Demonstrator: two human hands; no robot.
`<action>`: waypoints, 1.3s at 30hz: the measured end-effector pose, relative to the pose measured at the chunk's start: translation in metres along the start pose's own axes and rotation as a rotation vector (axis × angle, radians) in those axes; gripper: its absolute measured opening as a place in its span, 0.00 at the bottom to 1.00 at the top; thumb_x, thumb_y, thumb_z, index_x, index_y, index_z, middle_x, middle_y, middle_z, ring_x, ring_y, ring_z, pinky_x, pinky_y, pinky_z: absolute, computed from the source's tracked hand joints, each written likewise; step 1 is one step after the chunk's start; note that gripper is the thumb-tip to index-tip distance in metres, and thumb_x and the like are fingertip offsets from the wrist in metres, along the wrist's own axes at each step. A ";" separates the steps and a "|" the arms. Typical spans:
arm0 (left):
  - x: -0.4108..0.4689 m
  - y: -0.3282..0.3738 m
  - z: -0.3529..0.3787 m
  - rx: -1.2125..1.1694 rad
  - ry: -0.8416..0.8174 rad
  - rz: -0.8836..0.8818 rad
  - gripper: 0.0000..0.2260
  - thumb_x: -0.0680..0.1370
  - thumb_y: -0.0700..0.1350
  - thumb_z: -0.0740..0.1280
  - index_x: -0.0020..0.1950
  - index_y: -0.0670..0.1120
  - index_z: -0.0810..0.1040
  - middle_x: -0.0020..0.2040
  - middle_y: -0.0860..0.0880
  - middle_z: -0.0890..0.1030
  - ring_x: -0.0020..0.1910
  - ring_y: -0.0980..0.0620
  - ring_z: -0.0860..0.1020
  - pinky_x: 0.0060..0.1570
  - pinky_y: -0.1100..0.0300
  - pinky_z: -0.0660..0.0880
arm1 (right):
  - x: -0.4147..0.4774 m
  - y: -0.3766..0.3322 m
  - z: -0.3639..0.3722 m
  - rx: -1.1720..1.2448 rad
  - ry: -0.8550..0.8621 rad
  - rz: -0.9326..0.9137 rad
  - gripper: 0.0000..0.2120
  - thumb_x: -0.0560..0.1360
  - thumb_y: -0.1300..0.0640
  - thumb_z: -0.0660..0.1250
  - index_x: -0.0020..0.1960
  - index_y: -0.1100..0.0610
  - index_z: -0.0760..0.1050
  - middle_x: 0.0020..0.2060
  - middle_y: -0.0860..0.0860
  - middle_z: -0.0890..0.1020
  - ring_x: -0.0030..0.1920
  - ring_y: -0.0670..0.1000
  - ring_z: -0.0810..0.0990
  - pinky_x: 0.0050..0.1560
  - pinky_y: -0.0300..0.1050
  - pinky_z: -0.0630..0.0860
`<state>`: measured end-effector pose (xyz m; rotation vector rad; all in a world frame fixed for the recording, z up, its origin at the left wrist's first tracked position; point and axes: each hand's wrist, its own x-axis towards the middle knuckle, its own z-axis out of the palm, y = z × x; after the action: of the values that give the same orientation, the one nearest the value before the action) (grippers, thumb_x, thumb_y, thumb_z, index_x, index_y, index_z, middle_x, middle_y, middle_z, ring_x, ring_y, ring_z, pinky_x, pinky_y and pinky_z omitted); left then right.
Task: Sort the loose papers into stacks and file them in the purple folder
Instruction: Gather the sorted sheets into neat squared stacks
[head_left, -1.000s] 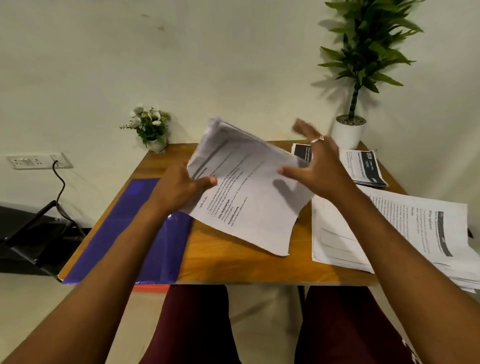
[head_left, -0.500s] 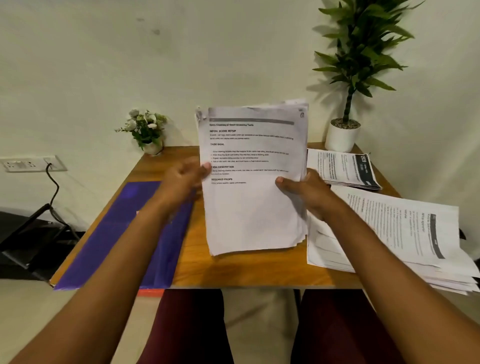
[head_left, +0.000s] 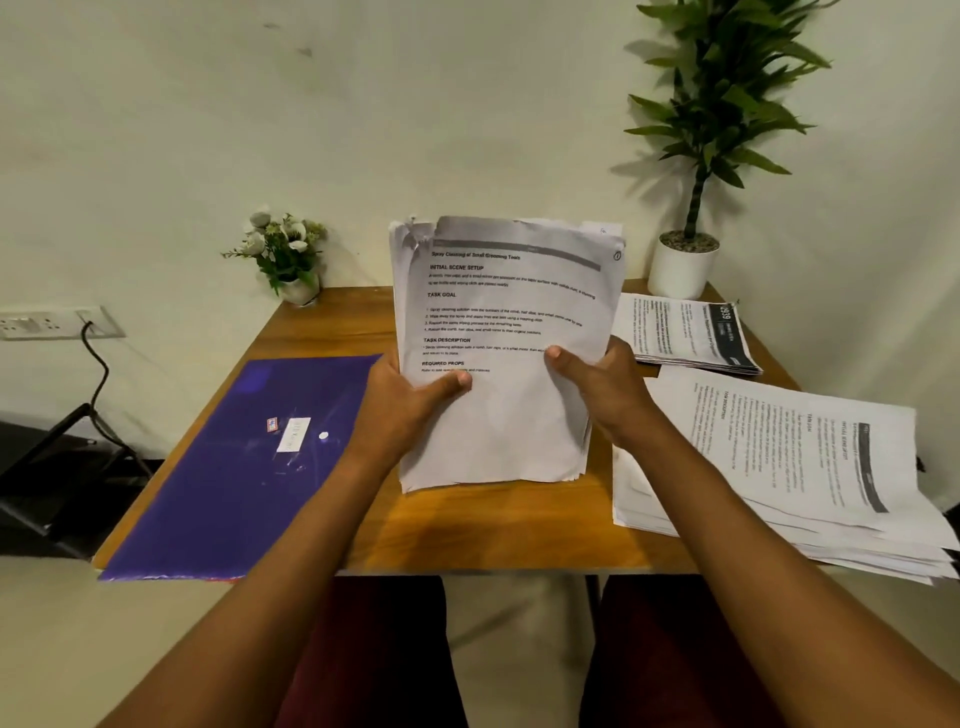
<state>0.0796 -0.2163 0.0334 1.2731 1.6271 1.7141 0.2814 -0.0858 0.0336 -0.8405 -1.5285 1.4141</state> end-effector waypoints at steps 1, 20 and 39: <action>-0.003 -0.004 0.001 -0.016 0.022 0.006 0.18 0.71 0.40 0.79 0.60 0.46 0.81 0.51 0.55 0.86 0.52 0.56 0.85 0.46 0.64 0.81 | -0.002 0.000 0.001 0.002 0.012 -0.015 0.19 0.76 0.54 0.74 0.66 0.49 0.75 0.61 0.48 0.82 0.63 0.53 0.80 0.68 0.58 0.75; -0.021 -0.013 0.009 -0.085 0.137 0.002 0.09 0.77 0.43 0.73 0.57 0.50 0.81 0.48 0.61 0.86 0.50 0.59 0.85 0.43 0.66 0.80 | -0.028 0.007 0.002 -0.174 -0.101 -0.005 0.11 0.75 0.53 0.75 0.49 0.41 0.74 0.47 0.35 0.79 0.46 0.39 0.79 0.40 0.29 0.76; 0.037 0.040 -0.045 0.842 -0.197 0.124 0.07 0.78 0.44 0.72 0.52 0.42 0.84 0.44 0.45 0.84 0.42 0.46 0.80 0.42 0.55 0.78 | 0.019 -0.080 -0.005 -0.738 0.083 -0.617 0.49 0.71 0.42 0.77 0.82 0.51 0.52 0.79 0.43 0.58 0.81 0.51 0.51 0.79 0.61 0.50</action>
<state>0.0351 -0.2170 0.0885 1.8599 2.2702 0.8980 0.2842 -0.0767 0.1155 -0.7229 -2.0401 0.3530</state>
